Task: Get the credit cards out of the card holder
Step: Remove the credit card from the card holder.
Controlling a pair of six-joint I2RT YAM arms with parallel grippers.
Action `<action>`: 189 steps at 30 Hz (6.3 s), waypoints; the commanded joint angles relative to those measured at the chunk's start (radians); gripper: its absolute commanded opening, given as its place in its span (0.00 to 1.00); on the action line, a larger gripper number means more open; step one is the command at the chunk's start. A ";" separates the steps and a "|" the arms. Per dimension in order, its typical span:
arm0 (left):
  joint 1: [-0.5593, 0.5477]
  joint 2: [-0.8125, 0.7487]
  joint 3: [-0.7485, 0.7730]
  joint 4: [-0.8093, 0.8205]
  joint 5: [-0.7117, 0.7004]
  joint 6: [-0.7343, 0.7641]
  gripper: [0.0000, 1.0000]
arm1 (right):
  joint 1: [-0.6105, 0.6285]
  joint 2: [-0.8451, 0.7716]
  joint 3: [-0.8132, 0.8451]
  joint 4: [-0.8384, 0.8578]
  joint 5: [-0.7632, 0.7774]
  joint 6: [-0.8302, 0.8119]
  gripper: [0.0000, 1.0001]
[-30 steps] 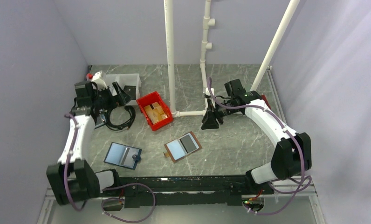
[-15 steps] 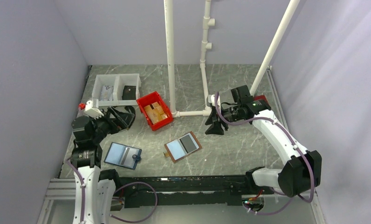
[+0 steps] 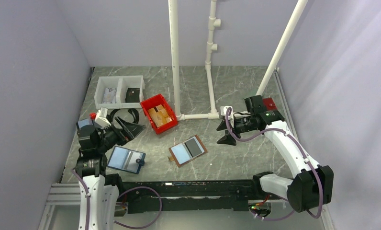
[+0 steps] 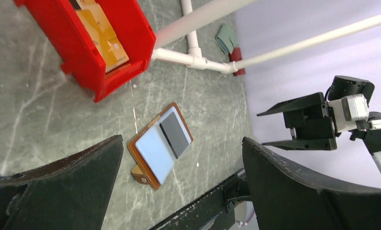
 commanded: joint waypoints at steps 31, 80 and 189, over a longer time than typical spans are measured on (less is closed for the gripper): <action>-0.612 0.139 -0.124 0.353 -0.195 -0.108 0.96 | 0.067 0.107 -0.043 0.185 0.051 0.110 0.63; -1.047 0.680 -0.265 1.021 -0.739 -0.237 0.94 | 0.184 0.438 0.027 0.464 0.118 0.698 0.32; -1.045 1.319 -0.249 1.462 -0.712 -0.568 0.05 | 0.264 0.748 0.097 0.490 0.153 0.933 0.11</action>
